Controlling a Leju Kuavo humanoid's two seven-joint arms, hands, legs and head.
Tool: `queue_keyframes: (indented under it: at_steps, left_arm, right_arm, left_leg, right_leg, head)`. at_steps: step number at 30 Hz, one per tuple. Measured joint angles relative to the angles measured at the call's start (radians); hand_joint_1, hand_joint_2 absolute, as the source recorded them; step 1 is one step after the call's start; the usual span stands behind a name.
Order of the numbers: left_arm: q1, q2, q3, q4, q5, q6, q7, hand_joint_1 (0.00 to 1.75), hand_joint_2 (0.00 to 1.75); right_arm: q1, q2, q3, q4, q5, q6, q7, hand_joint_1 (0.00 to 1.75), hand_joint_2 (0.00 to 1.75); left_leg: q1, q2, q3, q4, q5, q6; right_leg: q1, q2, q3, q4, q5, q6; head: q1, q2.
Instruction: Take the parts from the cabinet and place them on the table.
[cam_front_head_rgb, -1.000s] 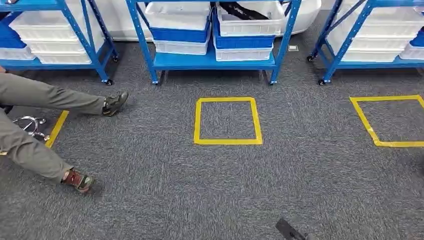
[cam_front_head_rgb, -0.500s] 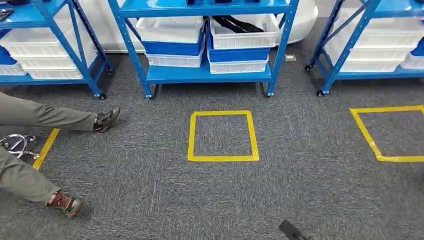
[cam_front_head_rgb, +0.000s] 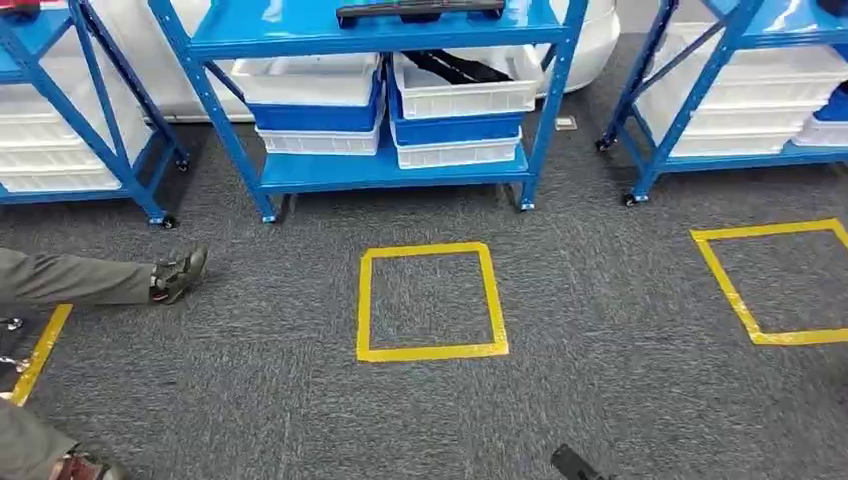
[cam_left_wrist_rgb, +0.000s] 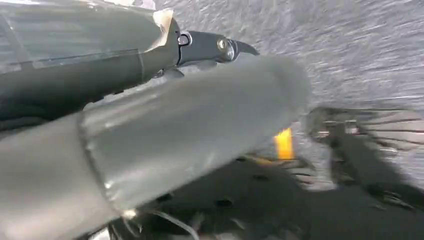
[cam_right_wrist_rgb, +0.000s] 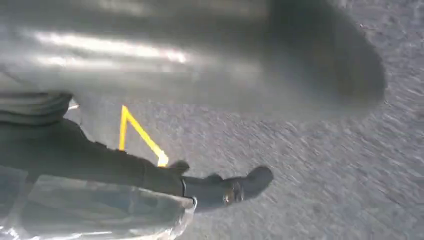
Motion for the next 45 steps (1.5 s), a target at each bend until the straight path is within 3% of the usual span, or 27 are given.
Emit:
queue_keyframes:
  at_steps: [2,3,6,7,8,10,11,13,14,16,17,21,22,23,24,25,26,29,31,35,36,38,39,40,41,44,45]
  left_arm:
    - [-0.005,0.001,0.000,0.001,0.000,-0.002,0.000,0.00,0.00]
    - [-0.005,-0.003,0.000,0.000,-0.001,-0.002,0.000,0.00,0.00]
    - [0.004,-0.010,0.000,0.000,0.000,-0.003,0.001,0.00,0.00]
    - [0.005,-0.011,0.000,0.001,0.000,-0.003,0.001,0.00,0.00]
    - [0.006,-0.011,0.000,0.001,0.000,-0.003,0.001,0.00,0.00]
    - [0.010,-0.010,0.000,0.001,0.001,-0.002,0.001,0.00,0.00]
    - [0.013,-0.010,0.000,0.001,0.002,-0.001,0.001,0.00,0.00]
    - [0.003,-0.006,0.000,0.001,0.005,0.004,0.000,0.00,0.00]
    - [-0.008,-0.006,0.000,0.001,0.008,0.006,0.001,0.00,0.00]
    - [-0.015,-0.007,0.000,0.000,0.010,0.007,0.001,0.00,0.00]
    - [-0.015,-0.007,0.000,0.000,0.010,0.007,0.000,0.00,0.00]
    - [0.001,-0.007,0.000,0.000,0.013,0.008,0.002,0.00,0.00]
    - [0.002,-0.008,0.000,0.000,0.014,0.008,0.002,0.00,0.00]
    - [0.002,-0.007,0.000,0.000,0.014,0.009,-0.003,0.00,0.00]
    - [0.003,-0.007,0.000,0.000,0.014,0.009,-0.005,0.00,0.00]
    - [0.010,-0.010,0.000,0.000,0.012,0.006,-0.006,0.00,0.00]
    - [0.012,-0.011,0.000,0.000,0.011,0.004,-0.006,0.00,0.00]
    - [0.001,-0.013,0.000,0.000,0.008,-0.003,-0.006,0.00,0.00]
    - [-0.004,-0.013,-0.001,0.000,0.005,-0.005,-0.006,0.00,0.00]
    - [-0.009,-0.013,-0.001,0.000,0.002,-0.005,-0.006,0.00,0.00]
    - [-0.007,-0.015,-0.001,0.000,0.002,-0.006,-0.004,0.00,0.00]
    - [-0.006,-0.015,-0.006,0.000,0.002,-0.006,0.000,0.00,0.00]
    - [-0.006,-0.015,-0.009,0.000,0.002,-0.006,0.001,0.00,0.00]
    - [-0.006,-0.018,-0.012,-0.001,0.002,-0.006,0.001,0.00,0.00]
    - [-0.009,-0.019,-0.013,0.000,0.002,-0.006,0.002,0.00,0.00]
    - [-0.004,-0.020,-0.015,-0.001,0.002,-0.006,0.003,0.00,0.00]
    - [-0.003,-0.016,-0.016,0.000,0.002,-0.006,0.003,0.00,0.00]
  right_arm:
    - [-0.003,-0.001,0.000,0.001,0.000,0.000,0.000,0.00,0.00]
    - [0.000,-0.003,0.000,0.001,0.001,0.000,0.000,0.00,0.00]
    - [0.010,-0.007,-0.001,0.002,0.003,0.001,0.000,0.00,0.00]
    - [0.012,-0.007,-0.001,0.002,0.003,0.001,0.000,0.00,0.00]
    - [0.016,-0.008,-0.002,0.003,0.004,0.001,0.000,0.00,0.00]
    - [0.029,-0.006,-0.004,0.012,0.004,0.003,0.000,0.00,0.00]
    - [0.026,-0.009,-0.004,0.012,0.005,0.003,-0.001,0.00,0.00]
    - [0.013,-0.003,-0.004,0.010,0.006,0.005,-0.001,0.00,0.00]
    - [0.000,-0.003,-0.004,0.008,0.004,0.005,-0.001,0.00,0.00]
    - [-0.010,-0.005,-0.005,0.007,0.003,0.006,0.004,0.00,0.00]
    - [-0.010,-0.006,-0.005,0.007,0.002,0.006,0.005,0.00,0.00]
    - [-0.007,-0.003,-0.010,0.008,-0.009,0.016,0.001,0.00,0.00]
    - [-0.007,-0.003,-0.014,0.008,-0.013,0.018,-0.003,0.00,0.00]
    - [-0.008,-0.002,-0.016,0.008,-0.017,0.021,-0.009,0.00,0.00]
    - [-0.008,-0.001,-0.020,0.008,-0.021,0.022,-0.016,0.00,0.00]
    - [-0.009,-0.002,-0.023,0.008,-0.021,0.023,-0.023,0.00,0.00]
    - [-0.006,-0.002,-0.024,0.008,-0.015,0.025,-0.031,0.00,0.00]
    - [-0.008,-0.008,-0.025,0.008,-0.002,0.026,-0.044,0.00,0.00]
    - [-0.014,-0.007,-0.025,0.005,0.003,0.026,-0.048,0.00,0.00]
    - [-0.011,-0.008,-0.025,0.006,0.003,0.034,-0.049,0.00,0.00]
    - [-0.007,-0.008,-0.025,0.007,0.003,0.035,-0.048,0.00,0.00]
    - [-0.005,-0.008,-0.026,0.007,0.003,0.039,-0.048,0.00,0.00]
    - [-0.005,-0.008,-0.026,0.007,0.004,0.039,-0.048,0.00,0.00]
    - [-0.004,-0.012,-0.027,0.007,0.004,0.039,-0.048,0.00,0.00]
    - [-0.003,-0.016,-0.029,0.008,0.004,0.039,-0.049,0.00,0.00]
    - [-0.011,-0.018,-0.029,0.008,0.005,0.039,-0.048,0.00,0.00]
    - [-0.013,-0.014,-0.029,0.008,0.005,0.039,-0.048,0.00,0.00]
  left_leg:
    - [0.001,-0.001,0.038,-0.002,-0.036,0.019]
    - [0.003,-0.002,0.062,-0.003,-0.061,0.022]
    - [0.007,-0.013,0.138,-0.003,-0.126,0.013]
    - [0.010,-0.018,0.168,-0.003,-0.151,0.008]
    - [0.013,-0.021,0.195,-0.002,-0.176,0.004]
    - [0.008,-0.025,0.240,0.005,-0.232,-0.009]
    - [0.005,-0.028,0.253,0.005,-0.255,-0.014]
    - [0.008,-0.020,0.274,0.011,-0.272,-0.009]
    - [0.009,-0.015,0.242,0.069,-0.244,-0.014]
    - [0.013,0.016,0.107,0.277,-0.149,-0.035]
    - [0.020,0.022,0.037,0.350,-0.157,-0.044]
    - [0.050,0.029,-0.106,0.362,-0.362,-0.070]
    - [0.055,0.030,-0.122,0.322,-0.378,-0.075]
    - [0.061,0.032,-0.130,0.264,-0.338,-0.080]
    - [0.065,0.037,-0.133,0.190,-0.225,-0.082]
    - [0.067,0.053,-0.137,0.116,-0.050,-0.080]
    - [0.062,0.070,-0.148,0.089,0.055,-0.075]
    - [0.050,0.042,-0.139,0.114,0.016,-0.066]
    - [0.052,0.028,-0.113,0.099,0.002,-0.045]
    - [0.029,-0.004,-0.082,0.096,-0.031,-0.011]
    - [0.021,-0.017,-0.070,0.096,-0.040,-0.007]
    - [0.002,-0.038,-0.044,0.096,-0.055,0.001]
    - [-0.006,-0.047,-0.029,0.095,-0.062,0.005]
    - [-0.007,-0.056,-0.024,0.093,-0.067,0.008]
    - [-0.019,-0.069,-0.017,0.098,-0.074,0.004]
    - [-0.007,-0.088,-0.016,0.088,-0.075,-0.006]
    - [-0.011,-0.089,-0.015,0.090,-0.077,-0.011]
  right_leg:
    - [0.008,-0.006,-0.129,0.176,-0.006,-0.019]
    - [0.009,-0.006,-0.195,0.223,-0.054,-0.031]
    - [0.004,-0.007,-0.313,0.196,-0.192,-0.038]
    - [-0.002,-0.008,-0.339,0.149,-0.190,-0.017]
    - [-0.007,-0.010,-0.354,0.093,-0.140,0.008]
    - [-0.013,-0.022,-0.371,-0.017,0.145,0.087]
    - [-0.007,-0.033,-0.340,-0.028,0.181,0.053]
    - [-0.012,-0.027,-0.328,-0.017,0.152,0.008]
    - [-0.017,-0.021,-0.319,-0.016,0.146,-0.002]
    - [-0.020,-0.023,-0.294,-0.028,0.122,-0.030]
    - [-0.020,-0.025,-0.271,-0.035,0.104,-0.034]
    - [-0.035,-0.016,-0.172,-0.049,0.041,-0.025]
    - [-0.040,-0.008,-0.144,-0.050,0.022,-0.018]
    - [-0.048,-0.009,-0.117,-0.052,0.002,-0.012]
    - [-0.051,-0.009,-0.096,-0.053,-0.020,-0.004]
    - [-0.043,-0.011,-0.088,-0.054,-0.037,0.005]
    - [-0.040,-0.008,-0.059,-0.049,-0.055,0.014]
    - [-0.026,-0.028,-0.032,-0.104,-0.080,0.040]
    - [-0.034,-0.030,-0.015,-0.087,-0.099,0.037]
    - [-0.010,-0.026,-0.237,0.232,-0.185,0.010]
    - [0.001,-0.024,-0.279,0.252,-0.166,0.011]
    - [0.023,-0.017,-0.290,0.148,-0.065,0.013]
    - [0.037,-0.003,-0.274,0.054,0.003,0.005]
    - [0.048,0.028,-0.263,0.011,0.054,-0.021]
    - [0.048,0.036,-0.259,-0.008,0.056,-0.040]
    - [0.048,0.019,-0.252,-0.020,0.060,-0.067]
    - [0.025,0.011,-0.230,-0.041,0.069,-0.078]
  head:
    - [-0.003,0.000]
    - [-0.003,0.000]
    - [0.000,0.000]
    - [0.001,0.000]
    - [0.001,0.000]
    - [0.008,0.000]
    - [0.009,0.000]
    - [-0.002,0.000]
    - [-0.008,0.000]
    - [-0.008,0.000]
    - [-0.006,0.000]
    - [-0.008,0.000]
    - [-0.008,0.000]
    - [-0.007,0.000]
    - [-0.008,0.000]
    - [-0.013,0.000]
    - [-0.023,0.000]
    - [-0.023,0.000]
    - [-0.016,0.000]
    - [-0.010,0.000]
    - [-0.010,0.000]
    - [-0.011,0.000]
    - [-0.010,0.000]
    - [-0.012,0.000]
    - [-0.022,0.000]
    - [-0.017,0.000]
    - [-0.019,0.000]
